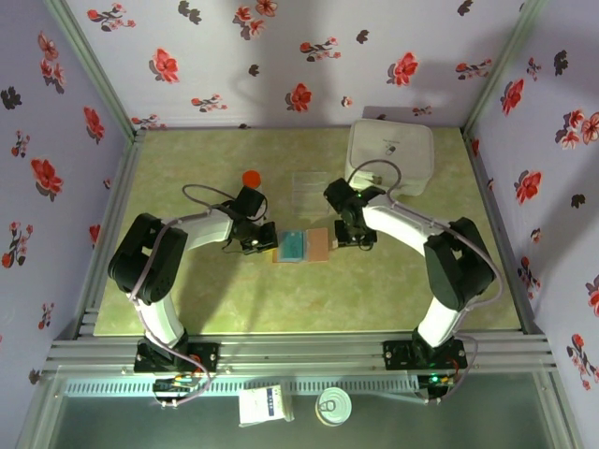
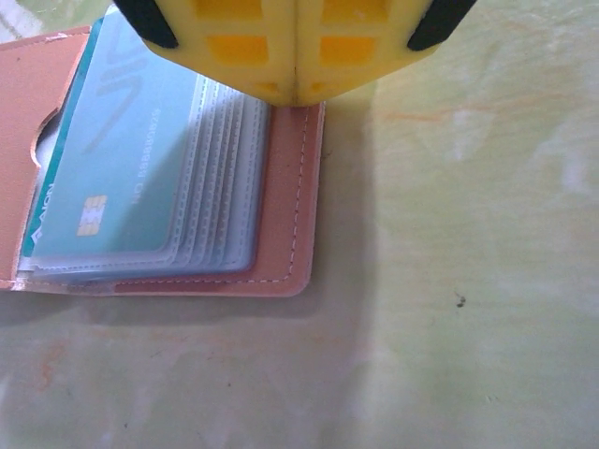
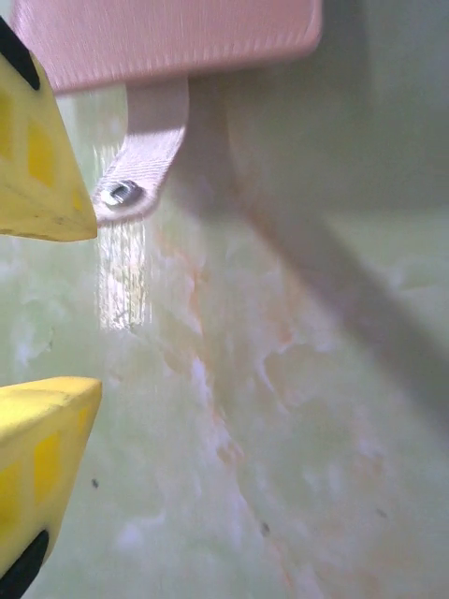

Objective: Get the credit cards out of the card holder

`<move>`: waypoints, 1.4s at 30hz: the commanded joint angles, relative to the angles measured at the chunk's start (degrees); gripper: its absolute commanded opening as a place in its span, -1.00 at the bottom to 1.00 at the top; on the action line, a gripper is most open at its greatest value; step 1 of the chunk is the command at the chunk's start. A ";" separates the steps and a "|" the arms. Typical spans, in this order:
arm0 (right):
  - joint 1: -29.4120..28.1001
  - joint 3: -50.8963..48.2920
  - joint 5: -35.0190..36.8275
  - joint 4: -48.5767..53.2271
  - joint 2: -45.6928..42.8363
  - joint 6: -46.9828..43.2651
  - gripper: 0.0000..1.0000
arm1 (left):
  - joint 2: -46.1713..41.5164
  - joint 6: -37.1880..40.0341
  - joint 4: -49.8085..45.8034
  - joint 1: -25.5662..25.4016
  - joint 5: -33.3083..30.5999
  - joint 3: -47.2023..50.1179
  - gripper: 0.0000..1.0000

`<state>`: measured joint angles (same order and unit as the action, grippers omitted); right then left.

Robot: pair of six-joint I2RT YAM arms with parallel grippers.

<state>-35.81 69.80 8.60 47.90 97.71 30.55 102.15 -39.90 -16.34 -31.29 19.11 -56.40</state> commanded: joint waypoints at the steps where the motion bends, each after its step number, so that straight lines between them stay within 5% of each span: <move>1: -3.30 5.76 2.24 4.78 -2.80 1.12 -0.11 | -0.90 0.07 -3.28 -0.26 -1.10 1.05 -1.00; 9: -8.07 11.65 -6.05 0.10 4.93 3.80 -0.01 | -0.68 -0.20 -3.52 -0.33 -0.92 0.77 -1.00; 30: -5.31 8.97 -3.33 -3.04 14.65 2.87 0.54 | -0.29 0.47 -3.95 -0.32 -1.45 0.77 -1.00; 42: -3.83 4.01 -5.89 -7.29 18.26 2.93 0.45 | -0.28 0.30 -3.32 -0.35 -1.28 0.94 -1.00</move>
<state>-39.94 76.55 2.72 41.32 112.95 33.43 102.02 -39.92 -16.97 -31.29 19.09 -56.38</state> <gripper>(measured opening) 0.728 0.045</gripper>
